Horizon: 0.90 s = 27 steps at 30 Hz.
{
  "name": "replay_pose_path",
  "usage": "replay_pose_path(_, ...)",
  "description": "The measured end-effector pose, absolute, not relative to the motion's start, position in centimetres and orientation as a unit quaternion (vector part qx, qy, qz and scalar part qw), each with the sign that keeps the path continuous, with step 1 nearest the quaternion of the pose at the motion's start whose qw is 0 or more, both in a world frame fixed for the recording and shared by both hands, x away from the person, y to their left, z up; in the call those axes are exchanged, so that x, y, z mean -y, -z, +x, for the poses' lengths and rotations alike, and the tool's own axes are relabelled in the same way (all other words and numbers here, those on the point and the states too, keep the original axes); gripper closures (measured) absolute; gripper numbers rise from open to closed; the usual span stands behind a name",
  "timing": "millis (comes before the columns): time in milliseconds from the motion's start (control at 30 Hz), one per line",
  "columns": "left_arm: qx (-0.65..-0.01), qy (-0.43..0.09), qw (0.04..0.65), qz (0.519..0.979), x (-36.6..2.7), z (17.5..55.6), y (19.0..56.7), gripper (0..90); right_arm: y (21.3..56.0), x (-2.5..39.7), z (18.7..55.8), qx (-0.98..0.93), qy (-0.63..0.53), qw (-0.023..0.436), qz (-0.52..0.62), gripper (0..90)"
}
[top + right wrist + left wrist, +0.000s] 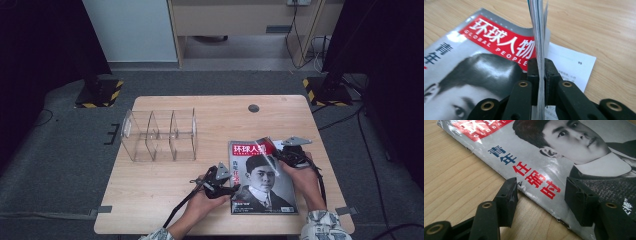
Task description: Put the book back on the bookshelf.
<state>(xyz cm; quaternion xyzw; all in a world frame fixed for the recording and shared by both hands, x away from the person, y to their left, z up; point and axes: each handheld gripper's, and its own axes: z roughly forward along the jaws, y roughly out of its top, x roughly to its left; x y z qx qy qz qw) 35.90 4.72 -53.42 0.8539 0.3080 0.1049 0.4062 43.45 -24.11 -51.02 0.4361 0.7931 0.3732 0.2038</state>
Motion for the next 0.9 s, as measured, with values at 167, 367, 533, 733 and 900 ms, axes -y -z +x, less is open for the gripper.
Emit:
replay_pose_path(167, -0.310, -0.096, 0.406, 0.855, -4.9, 36.1, 53.4, 31.4, 49.9, 23.9, 42.9, -0.789, -0.390, 0.210, 0.426, 87.7)
replay_pose_path(367, -0.316, -0.088, 0.401, 0.855, -5.1, 36.4, 53.5, 12.0, 48.5, 23.5, 42.1, -0.781, -0.417, 0.217, 0.413, 87.8)
replay_pose_path(533, -0.319, -0.106, 0.411, 0.847, -5.8, 36.7, 53.2, 6.5, 48.0, 23.2, 41.9, -0.778, -0.428, 0.221, 0.404, 87.9)
replay_pose_path(733, -0.339, -0.109, 0.434, 0.827, -6.4, 37.4, 52.9, 6.3, 47.5, 23.1, 41.6, -0.773, -0.444, 0.221, 0.396, 87.9)
replay_pose_path(900, -0.351, -0.101, 0.439, 0.821, -6.4, 37.7, 53.3, 7.3, 47.1, 22.9, 41.3, -0.769, -0.455, 0.223, 0.390, 87.9)
